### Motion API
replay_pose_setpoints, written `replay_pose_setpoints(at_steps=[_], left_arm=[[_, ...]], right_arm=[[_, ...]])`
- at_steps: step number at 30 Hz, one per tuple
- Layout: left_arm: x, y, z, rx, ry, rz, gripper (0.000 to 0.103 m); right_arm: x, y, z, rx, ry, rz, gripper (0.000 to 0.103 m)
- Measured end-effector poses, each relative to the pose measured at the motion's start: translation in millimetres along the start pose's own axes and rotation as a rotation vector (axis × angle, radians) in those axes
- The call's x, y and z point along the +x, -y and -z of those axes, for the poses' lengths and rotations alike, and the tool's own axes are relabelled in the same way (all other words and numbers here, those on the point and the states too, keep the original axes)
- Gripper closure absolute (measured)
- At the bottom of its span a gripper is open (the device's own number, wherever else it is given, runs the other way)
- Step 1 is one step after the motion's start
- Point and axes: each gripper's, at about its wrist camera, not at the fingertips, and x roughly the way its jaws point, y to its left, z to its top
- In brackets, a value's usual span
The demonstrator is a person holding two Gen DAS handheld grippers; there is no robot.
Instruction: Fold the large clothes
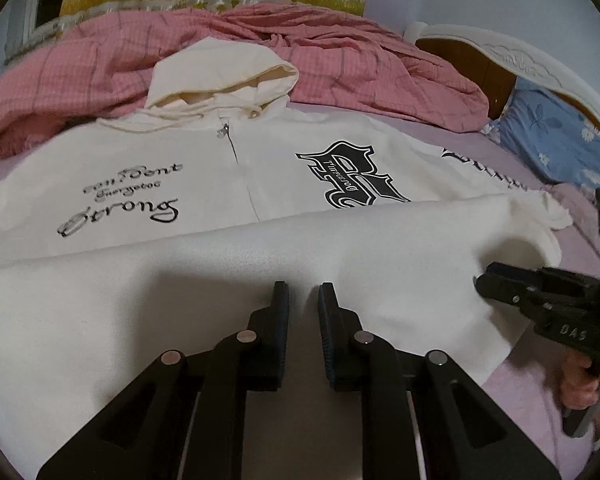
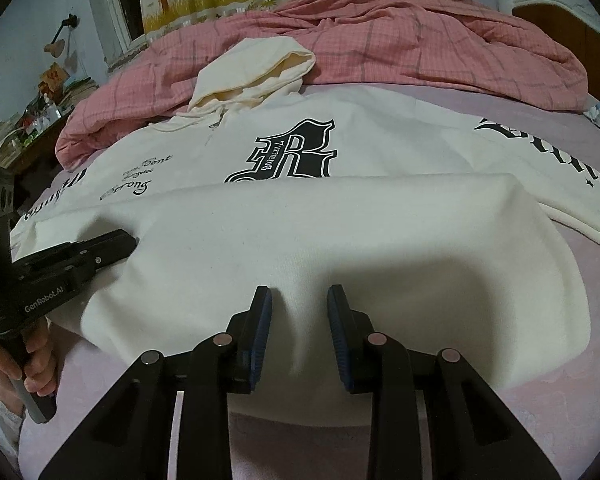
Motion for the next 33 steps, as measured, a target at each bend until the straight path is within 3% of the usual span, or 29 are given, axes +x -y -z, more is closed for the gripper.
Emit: replay_pose_setpoints(at_steps=[3, 6, 9, 11, 12, 13, 15, 16, 18, 20, 22, 24, 27, 30, 33], left_arm=[[-1, 10, 1, 0.046, 0.014, -0.05, 0.087], [-1, 7, 1, 0.042, 0.016, -0.044, 0.087], [-1, 3, 0, 0.023, 0.016, -0.032, 0.081], [-2, 2, 0, 0.013, 0.02, -0.071, 0.045], [-2, 0, -1, -0.002, 0.025, -0.127, 0.018], [-1, -3, -2, -0.02, 0.025, -0.161, 0.008], [0, -6, -2, -0.036, 0.017, -0.149, 0.007], [2, -7, -2, -0.04, 0.011, -0.147, 0.005], [5, -7, -3, -0.043, 0.002, -0.148, 0.001], [6, -8, -3, -0.048, -0.004, -0.146, 0.001], [6, -8, -3, -0.048, -0.004, -0.149, 0.0], [6, -7, -3, -0.05, -0.005, -0.154, 0.0], [6, -8, -3, -0.057, -0.006, -0.149, 0.0], [8, -10, -3, -0.063, -0.017, -0.144, 0.0], [10, -6, -3, -0.047, -0.027, -0.17, 0.0]], right_arm=[[-9, 2, -2, -0.048, 0.015, 0.0, 0.072], [-28, 18, -7, -0.084, 0.085, 0.122, 0.072], [-53, 62, -15, -0.001, 0.151, 0.214, 0.072], [-71, 109, -19, 0.113, 0.2, 0.295, 0.07], [-83, 137, -20, 0.152, 0.235, 0.404, 0.069], [-93, 157, -19, 0.153, 0.27, 0.525, 0.068], [-112, 189, -14, 0.171, 0.339, 0.715, 0.044], [-127, 219, -7, 0.246, 0.37, 0.781, 0.038], [-142, 262, 3, 0.398, 0.374, 0.742, 0.033], [-149, 323, 17, 0.641, 0.352, 0.564, 0.027], [-147, 371, 36, 0.837, 0.356, 0.441, 0.019], [-141, 402, 51, 0.948, 0.352, 0.429, 0.02], [-147, 434, 50, 0.984, 0.405, 0.398, 0.019], [-135, 458, 38, 0.942, 0.344, 0.422, 0.019], [-134, 472, 38, 0.957, 0.404, 0.37, 0.018]])
